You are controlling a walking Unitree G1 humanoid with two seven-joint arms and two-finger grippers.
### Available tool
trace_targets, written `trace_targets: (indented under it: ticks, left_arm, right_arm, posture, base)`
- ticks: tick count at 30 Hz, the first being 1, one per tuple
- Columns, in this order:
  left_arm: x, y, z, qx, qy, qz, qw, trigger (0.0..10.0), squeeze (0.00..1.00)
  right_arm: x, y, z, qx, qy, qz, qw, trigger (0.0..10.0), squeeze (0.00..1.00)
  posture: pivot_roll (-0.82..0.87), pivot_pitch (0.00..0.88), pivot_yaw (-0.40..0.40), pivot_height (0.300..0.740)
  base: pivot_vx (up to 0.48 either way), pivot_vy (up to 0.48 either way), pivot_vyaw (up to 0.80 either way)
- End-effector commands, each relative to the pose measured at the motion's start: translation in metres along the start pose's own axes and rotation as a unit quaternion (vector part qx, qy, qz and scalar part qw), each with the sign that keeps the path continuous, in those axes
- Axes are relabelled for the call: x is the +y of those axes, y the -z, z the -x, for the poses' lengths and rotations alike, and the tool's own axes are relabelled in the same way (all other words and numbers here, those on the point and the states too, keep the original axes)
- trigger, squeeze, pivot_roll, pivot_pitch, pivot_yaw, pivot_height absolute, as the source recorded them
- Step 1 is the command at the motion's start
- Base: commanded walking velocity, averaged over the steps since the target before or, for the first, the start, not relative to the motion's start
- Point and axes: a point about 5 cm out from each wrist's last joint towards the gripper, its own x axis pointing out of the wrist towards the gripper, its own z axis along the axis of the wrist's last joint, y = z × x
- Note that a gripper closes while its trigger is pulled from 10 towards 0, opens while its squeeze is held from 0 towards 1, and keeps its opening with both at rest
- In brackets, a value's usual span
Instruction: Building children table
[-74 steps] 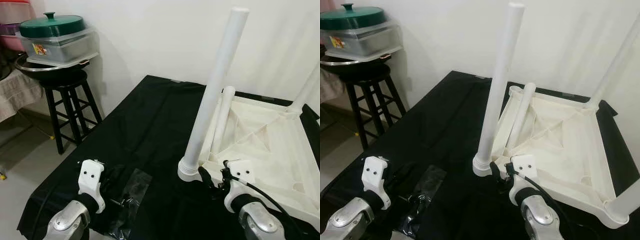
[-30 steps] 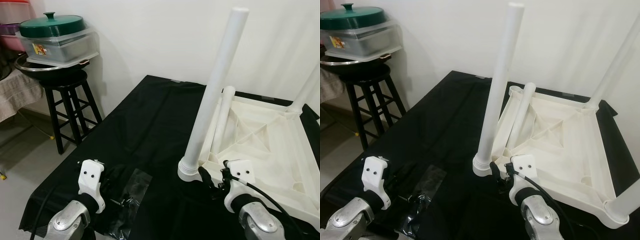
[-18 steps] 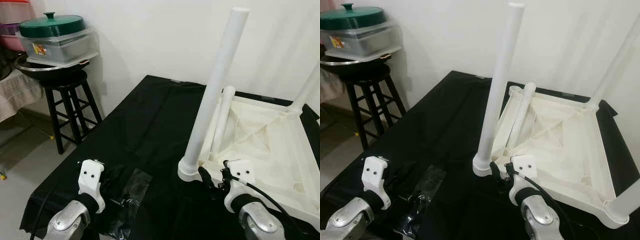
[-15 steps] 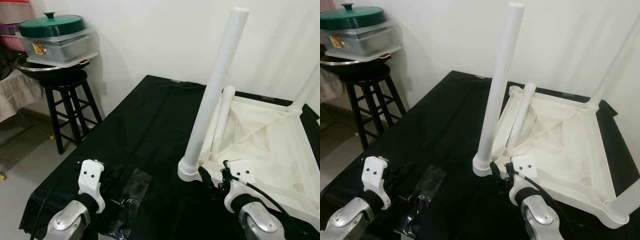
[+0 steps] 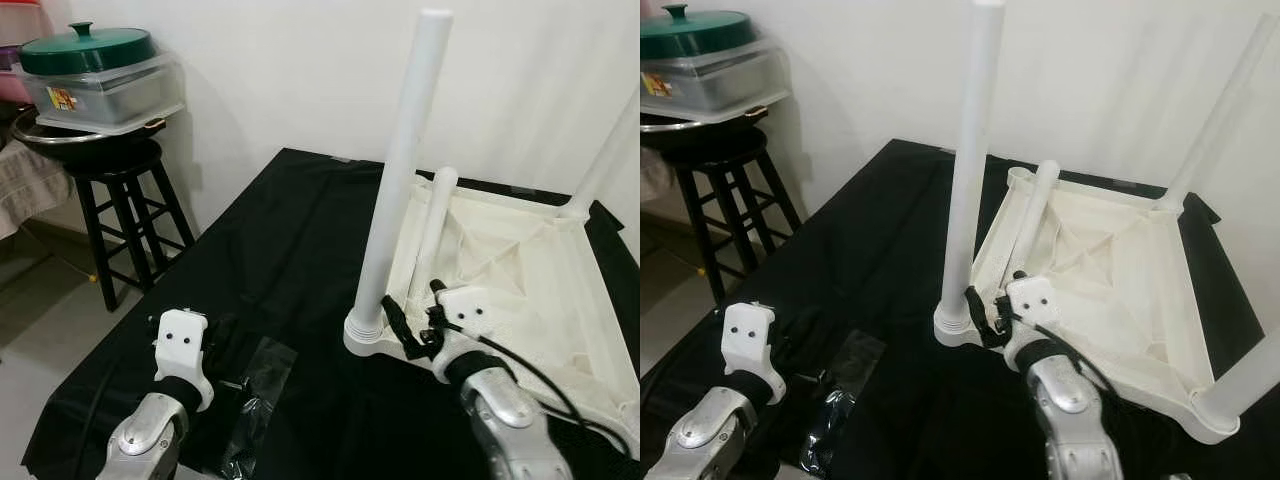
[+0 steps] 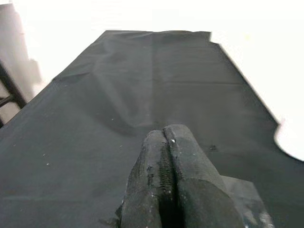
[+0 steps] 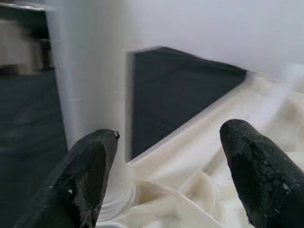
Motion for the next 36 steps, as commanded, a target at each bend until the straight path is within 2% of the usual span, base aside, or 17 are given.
trace_targets:
  ticks: [1, 2, 3, 5, 8, 10, 13, 15, 16, 18, 19, 24, 25, 27, 29, 31, 36]
  left_arm:
    - [-0.002, -0.003, 0.001, -0.003, 0.017, -0.010, 1.000, 10.0, 0.00]
    - [-0.007, -0.004, 0.000, -0.005, 0.045, -0.021, 0.999, 10.0, 0.00]
    - [-0.007, -0.004, 0.000, -0.005, 0.045, -0.021, 0.999, 10.0, 0.00]
    - [-0.010, -0.005, 0.000, -0.005, 0.066, -0.035, 0.997, 10.0, 0.00]
    - [-0.011, -0.006, 0.001, -0.005, 0.073, -0.044, 0.996, 10.0, 0.00]
    - [-0.017, -0.008, 0.003, -0.007, 0.108, -0.042, 0.993, 10.0, 0.00]
    - [-0.019, -0.009, 0.004, -0.009, 0.122, -0.042, 0.992, 10.0, 0.00]
    - [-0.022, -0.010, 0.005, -0.010, 0.140, -0.045, 0.989, 10.0, 0.00]
    - [-0.026, -0.014, 0.006, -0.015, 0.175, -0.045, 0.983, 10.0, 0.00]
    - [-0.026, -0.014, 0.006, -0.015, 0.175, -0.045, 0.983, 10.0, 0.00]
    - [-0.029, -0.018, 0.009, -0.021, 0.205, -0.045, 0.977, 10.0, 0.00]
    - [-0.032, -0.022, 0.014, -0.025, 0.250, -0.057, 0.966, 10.0, 0.00]
    - [-0.033, -0.023, 0.017, -0.028, 0.271, -0.068, 0.960, 10.0, 0.00]
    - [-0.033, -0.023, 0.017, -0.028, 0.271, -0.068, 0.960, 10.0, 0.00]
    - [-0.034, -0.024, 0.022, -0.029, 0.318, -0.083, 0.944, 10.0, 0.00]
    - [-0.034, -0.024, 0.022, -0.029, 0.318, -0.083, 0.944, 10.0, 0.00]
    - [-0.031, -0.028, 0.022, -0.037, 0.351, -0.080, 0.932, 10.0, 0.00]
  right_arm:
    - [0.005, -0.005, -0.001, -0.014, -0.057, -0.011, 0.998, 10.0, 0.00]
    - [0.002, -0.011, 0.006, -0.006, -0.162, 0.029, 0.986, 10.0, 0.00]
    - [0.002, -0.011, 0.006, -0.006, -0.162, 0.029, 0.986, 10.0, 0.00]
    - [-0.012, -0.014, 0.008, 0.017, -0.217, 0.057, 0.974, 10.0, 0.00]
    - [-0.020, -0.017, 0.006, 0.023, -0.227, 0.060, 0.972, 10.0, 0.00]
    - [-0.035, -0.025, -0.008, 0.004, -0.232, 0.039, 0.972, 10.0, 0.00]
    - [-0.041, -0.028, -0.014, -0.006, -0.230, 0.026, 0.973, 10.0, 0.00]
    - [-0.045, -0.030, -0.021, -0.014, -0.235, 0.009, 0.972, 10.0, 0.00]
    - [-0.050, -0.030, -0.030, -0.015, -0.265, -0.020, 0.964, 10.0, 0.00]
    - [-0.050, -0.030, -0.030, -0.015, -0.265, -0.020, 0.964, 10.0, 0.00]
    - [-0.053, -0.029, -0.035, -0.011, -0.289, -0.032, 0.957, 10.0, 0.00]
    - [-0.056, -0.029, -0.040, -0.006, -0.307, -0.038, 0.951, 10.0, 0.00]
    - [-0.056, -0.029, -0.043, -0.005, -0.319, -0.039, 0.947, 10.0, 0.00]
    - [-0.056, -0.029, -0.043, -0.005, -0.319, -0.039, 0.947, 10.0, 0.00]
    - [-0.054, -0.029, -0.049, 0.001, -0.344, -0.032, 0.939, 10.0, 0.00]
    - [-0.054, -0.029, -0.049, 0.001, -0.344, -0.032, 0.939, 10.0, 0.00]
    - [-0.047, -0.028, -0.057, 0.012, -0.371, -0.010, 0.929, 10.0, 0.00]
  posture:
    - [-0.05, 0.000, -0.057, 0.740]
    - [-0.05, 0.000, -0.059, 0.740]
    - [-0.05, 0.000, -0.059, 0.740]
    - [-0.04, 0.000, -0.067, 0.740]
    - [-0.04, 0.000, -0.067, 0.740]
    - [-0.02, 0.000, -0.071, 0.740]
    - [-0.02, 0.000, -0.072, 0.740]
    - [-0.01, 0.000, -0.072, 0.740]
    - [-0.01, 0.000, -0.072, 0.740]
    - [-0.01, 0.000, -0.072, 0.740]
    - [-0.01, 0.000, -0.073, 0.740]
    - [0.01, 0.000, -0.078, 0.740]
    - [0.01, 0.000, -0.081, 0.740]
    - [0.01, 0.000, -0.081, 0.740]
    - [0.02, 0.000, -0.083, 0.740]
    - [0.02, 0.000, -0.083, 0.740]
    - [0.02, 0.000, -0.089, 0.740]
  base:
    - [0.000, 0.000, 0.00]
    - [0.000, 0.000, 0.00]
    - [0.000, 0.000, 0.00]
    - [0.000, 0.000, 0.00]
    - [0.000, 0.000, 0.00]
    - [0.000, 0.000, 0.00]
    - [0.000, 0.000, 0.00]
    - [0.000, 0.000, 0.00]
    - [0.000, 0.000, 0.00]
    - [0.000, 0.000, 0.00]
    - [0.000, 0.000, 0.00]
    - [0.000, 0.000, 0.00]
    - [0.000, 0.000, 0.00]
    - [0.000, 0.000, 0.00]
    - [0.000, 0.000, 0.00]
    - [0.000, 0.000, 0.00]
    - [0.000, 0.000, 0.00]
